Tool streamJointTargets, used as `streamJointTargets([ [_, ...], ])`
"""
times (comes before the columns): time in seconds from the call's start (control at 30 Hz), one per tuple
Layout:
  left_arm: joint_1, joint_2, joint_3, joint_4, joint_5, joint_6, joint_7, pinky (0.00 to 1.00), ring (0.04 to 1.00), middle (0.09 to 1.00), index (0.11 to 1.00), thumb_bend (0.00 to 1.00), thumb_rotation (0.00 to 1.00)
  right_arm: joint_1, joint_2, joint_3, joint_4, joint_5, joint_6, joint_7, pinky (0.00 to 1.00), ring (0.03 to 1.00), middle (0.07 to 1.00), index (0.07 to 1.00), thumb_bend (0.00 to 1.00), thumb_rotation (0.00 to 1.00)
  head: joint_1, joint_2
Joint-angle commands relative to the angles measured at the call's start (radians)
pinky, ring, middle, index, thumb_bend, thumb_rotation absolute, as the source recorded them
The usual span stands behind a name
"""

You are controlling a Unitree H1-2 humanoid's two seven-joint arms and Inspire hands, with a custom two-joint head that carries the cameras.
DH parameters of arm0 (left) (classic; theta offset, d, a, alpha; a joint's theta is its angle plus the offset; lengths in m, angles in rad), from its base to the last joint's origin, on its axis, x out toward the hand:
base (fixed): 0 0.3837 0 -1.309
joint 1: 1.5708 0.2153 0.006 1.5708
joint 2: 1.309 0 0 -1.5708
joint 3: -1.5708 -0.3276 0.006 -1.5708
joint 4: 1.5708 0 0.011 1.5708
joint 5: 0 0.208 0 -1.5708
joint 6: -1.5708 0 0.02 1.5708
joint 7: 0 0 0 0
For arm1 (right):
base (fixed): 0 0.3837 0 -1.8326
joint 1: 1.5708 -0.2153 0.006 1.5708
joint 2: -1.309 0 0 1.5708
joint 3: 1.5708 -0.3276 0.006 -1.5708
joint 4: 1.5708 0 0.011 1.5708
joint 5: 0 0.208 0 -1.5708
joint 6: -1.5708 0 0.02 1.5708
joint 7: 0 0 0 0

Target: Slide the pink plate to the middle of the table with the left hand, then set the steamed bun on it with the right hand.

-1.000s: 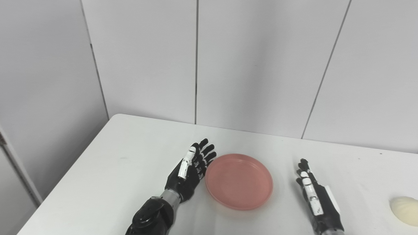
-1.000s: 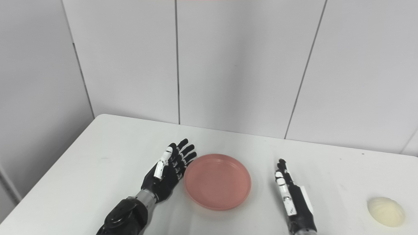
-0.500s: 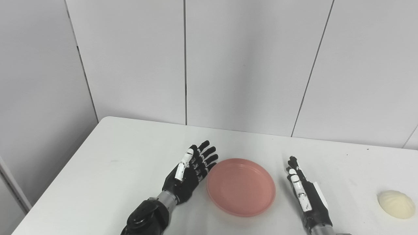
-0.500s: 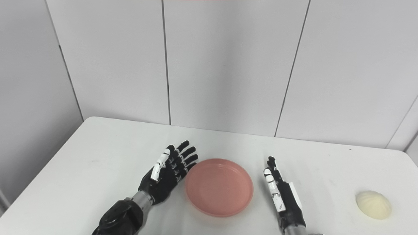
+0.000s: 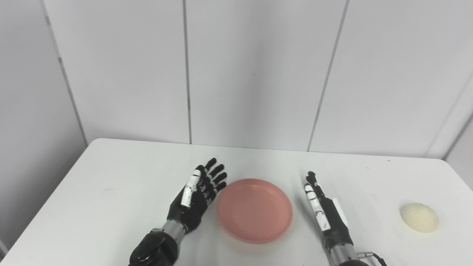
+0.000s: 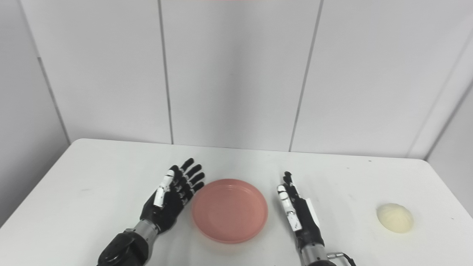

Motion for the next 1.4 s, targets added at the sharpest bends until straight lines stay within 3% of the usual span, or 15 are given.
streamJointTargets([
  [0.0,0.077,0.024,0.000,0.120,0.033,0.055,0.024,0.94,0.934,0.951,0.953,0.44,1.00,0.049,0.018,0.022,0.077,-0.051,-0.082,-0.055,1.00,0.984,1.000,1.000,0.38,1.00,-0.011,0.000],
  [0.13,0.064,0.039,0.010,0.171,0.023,0.038,-0.004,0.93,0.924,0.941,0.945,0.45,1.00,0.048,0.008,0.048,0.036,-0.158,-0.114,-0.126,0.93,0.961,0.983,0.999,0.40,1.00,-0.076,-0.011],
  [0.33,0.040,0.068,0.038,0.278,-0.002,-0.006,-0.077,0.89,0.896,0.917,0.920,0.45,1.00,0.041,0.008,0.056,-0.051,-0.261,-0.116,-0.201,0.86,0.913,0.970,0.996,0.54,0.88,-0.162,-0.019],
  [0.47,0.022,0.085,0.042,0.345,-0.004,-0.037,-0.107,0.86,0.888,0.908,0.904,0.48,0.95,0.029,-0.003,0.052,-0.104,-0.333,-0.100,-0.252,0.81,0.860,0.934,0.970,0.65,0.86,-0.201,-0.026],
  [0.6,0.017,0.095,0.060,0.381,-0.019,-0.049,-0.139,0.85,0.872,0.894,0.889,0.49,0.92,0.004,-0.054,0.038,-0.144,-0.432,-0.141,-0.335,0.73,0.821,0.902,0.949,0.71,0.81,-0.243,-0.028],
  [0.67,0.016,0.100,0.067,0.393,-0.022,-0.053,-0.149,0.84,0.869,0.891,0.887,0.49,0.91,0.002,-0.078,0.025,-0.208,-0.506,-0.117,-0.374,0.67,0.776,0.876,0.925,0.72,0.76,-0.261,-0.023],
  [0.77,0.013,0.105,0.074,0.406,-0.022,-0.054,-0.158,0.84,0.865,0.890,0.890,0.50,0.89,0.007,-0.100,0.004,-0.306,-0.544,-0.071,-0.366,0.64,0.770,0.871,0.927,0.70,0.58,-0.267,-0.019],
  [0.8,0.011,0.107,0.076,0.410,-0.020,-0.056,-0.158,0.84,0.864,0.889,0.890,0.51,0.89,0.013,-0.109,-0.010,-0.354,-0.578,-0.021,-0.352,0.64,0.771,0.870,0.928,0.70,0.55,-0.273,-0.013],
  [0.83,0.010,0.109,0.077,0.413,-0.020,-0.057,-0.159,0.83,0.860,0.885,0.884,0.51,0.88,0.017,-0.115,-0.019,-0.387,-0.604,0.015,-0.342,0.56,0.742,0.860,0.934,0.75,0.56,-0.273,-0.013],
  [0.93,0.006,0.112,0.081,0.425,-0.024,-0.063,-0.169,0.83,0.860,0.886,0.882,0.51,0.88,0.021,-0.145,-0.048,-0.443,-0.651,0.077,-0.327,0.52,0.732,0.852,0.937,0.79,0.55,-0.274,-0.005],
  [1.13,0.007,0.116,0.078,0.416,-0.018,-0.061,-0.171,0.82,0.855,0.882,0.879,0.51,0.88,0.017,-0.215,-0.089,-0.455,-0.696,0.141,-0.301,0.65,0.806,0.890,0.922,0.84,0.55,-0.292,0.008],
  [1.37,-0.002,0.122,0.081,0.440,-0.021,-0.066,-0.185,0.83,0.858,0.884,0.883,0.51,0.87,0.030,-0.317,-0.128,-0.439,-0.720,0.196,-0.257,0.68,0.818,0.886,0.901,0.87,0.60,-0.307,0.012],
])
